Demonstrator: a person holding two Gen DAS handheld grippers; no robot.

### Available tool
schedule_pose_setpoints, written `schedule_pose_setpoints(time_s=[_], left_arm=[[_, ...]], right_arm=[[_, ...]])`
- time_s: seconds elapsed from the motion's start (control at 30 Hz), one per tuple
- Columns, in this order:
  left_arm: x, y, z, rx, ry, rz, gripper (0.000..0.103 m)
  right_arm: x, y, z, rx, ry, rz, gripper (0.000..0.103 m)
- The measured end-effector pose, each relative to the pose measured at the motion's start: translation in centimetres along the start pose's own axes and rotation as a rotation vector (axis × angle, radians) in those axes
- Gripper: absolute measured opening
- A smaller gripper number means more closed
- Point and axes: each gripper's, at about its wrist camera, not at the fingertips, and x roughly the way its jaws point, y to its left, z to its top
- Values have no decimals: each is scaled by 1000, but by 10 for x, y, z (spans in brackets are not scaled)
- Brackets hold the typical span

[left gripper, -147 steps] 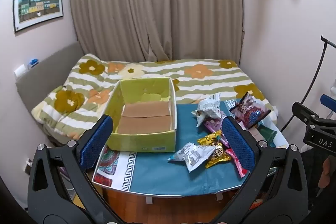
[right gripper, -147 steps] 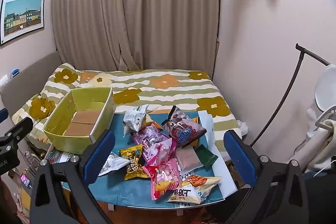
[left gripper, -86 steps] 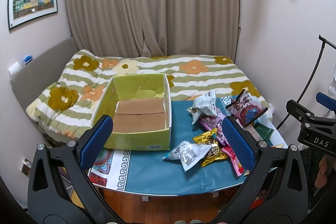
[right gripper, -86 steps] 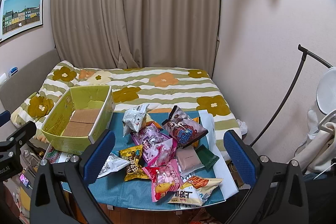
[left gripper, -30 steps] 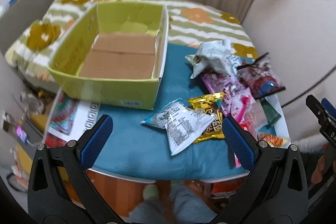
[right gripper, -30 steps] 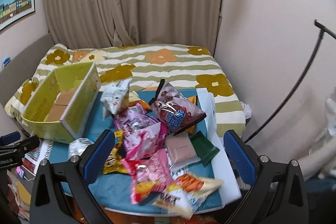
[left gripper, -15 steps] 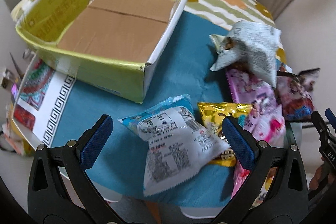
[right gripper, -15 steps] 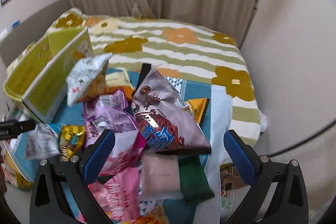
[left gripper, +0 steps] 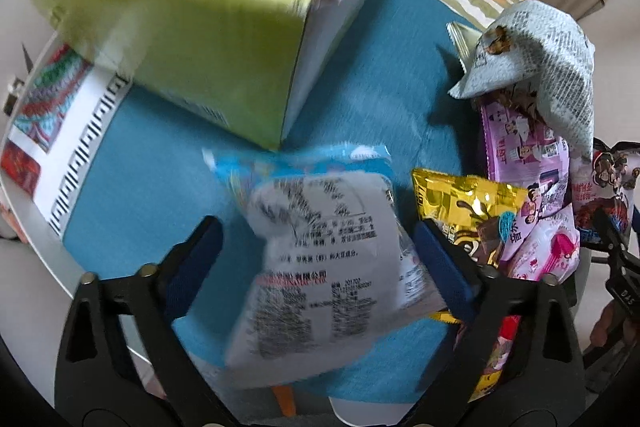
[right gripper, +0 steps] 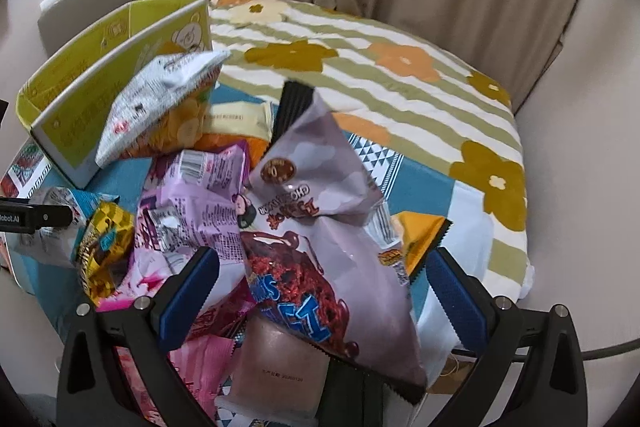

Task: Organize snacks
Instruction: 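Grasp the blue-white snack bag with left tool while right tool grasps purple chocolate bag, then carry both bags over the yellow box and release them inside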

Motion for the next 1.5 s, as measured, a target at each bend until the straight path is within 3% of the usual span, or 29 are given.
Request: schedule_pose_setpoints(time_s=[0.1, 0.27, 0.87, 1.2, 1.5], left_arm=[[10, 3, 0, -4, 38, -4, 68], [17, 7, 0, 9, 41, -13, 61], [-1, 7, -27, 57, 13, -16, 57], [-34, 1, -34, 83, -37, -37, 56], [-94, -13, -39, 116, -128, -103, 54]], right_arm=[[6, -4, -2, -4, 8, 13, 103], [14, -10, -1, -8, 11, 27, 100], [14, -3, -5, 2, 16, 55, 59], [-13, -2, -5, 24, -25, 44, 55], [-62, 4, 8, 36, -106, 44, 55]])
